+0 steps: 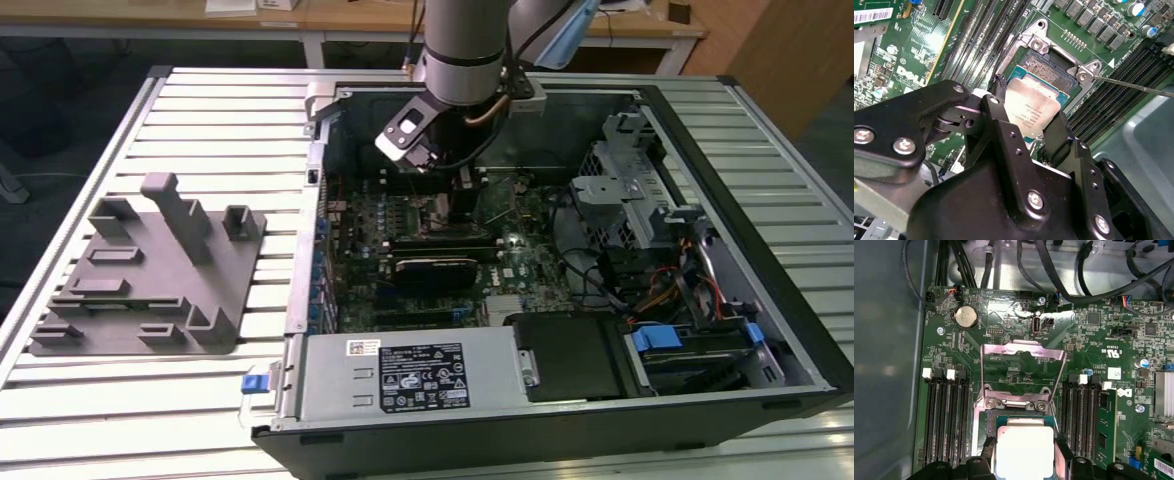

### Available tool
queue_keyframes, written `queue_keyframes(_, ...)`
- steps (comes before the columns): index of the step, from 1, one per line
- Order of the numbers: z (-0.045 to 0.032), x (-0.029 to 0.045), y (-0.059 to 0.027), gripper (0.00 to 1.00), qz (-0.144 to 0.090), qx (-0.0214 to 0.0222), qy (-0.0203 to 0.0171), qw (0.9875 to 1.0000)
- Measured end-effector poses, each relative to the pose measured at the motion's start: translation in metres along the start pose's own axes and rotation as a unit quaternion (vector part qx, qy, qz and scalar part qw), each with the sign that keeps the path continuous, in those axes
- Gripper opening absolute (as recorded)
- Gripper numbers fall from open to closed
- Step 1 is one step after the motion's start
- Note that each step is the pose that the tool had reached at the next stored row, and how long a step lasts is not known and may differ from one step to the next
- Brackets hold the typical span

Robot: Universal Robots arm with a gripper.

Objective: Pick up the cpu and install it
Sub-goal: 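Place the cpu into insertion slot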

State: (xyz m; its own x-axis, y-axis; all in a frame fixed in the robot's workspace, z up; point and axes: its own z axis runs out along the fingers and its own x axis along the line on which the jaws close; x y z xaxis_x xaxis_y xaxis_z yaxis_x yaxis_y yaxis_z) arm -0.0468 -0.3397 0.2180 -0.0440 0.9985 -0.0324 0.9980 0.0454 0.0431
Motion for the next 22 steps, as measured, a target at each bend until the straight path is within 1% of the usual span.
queue_keyframes(14, 0.0059, 0.0015, -0.0033, 0.55, 0.000, 0.0000, 0.0000, 1.0000)
queue_keyframes(22, 0.0092, 0.0045, -0.0047, 0.55, 0.000, 0.0010, 0.0008, 1.0000)
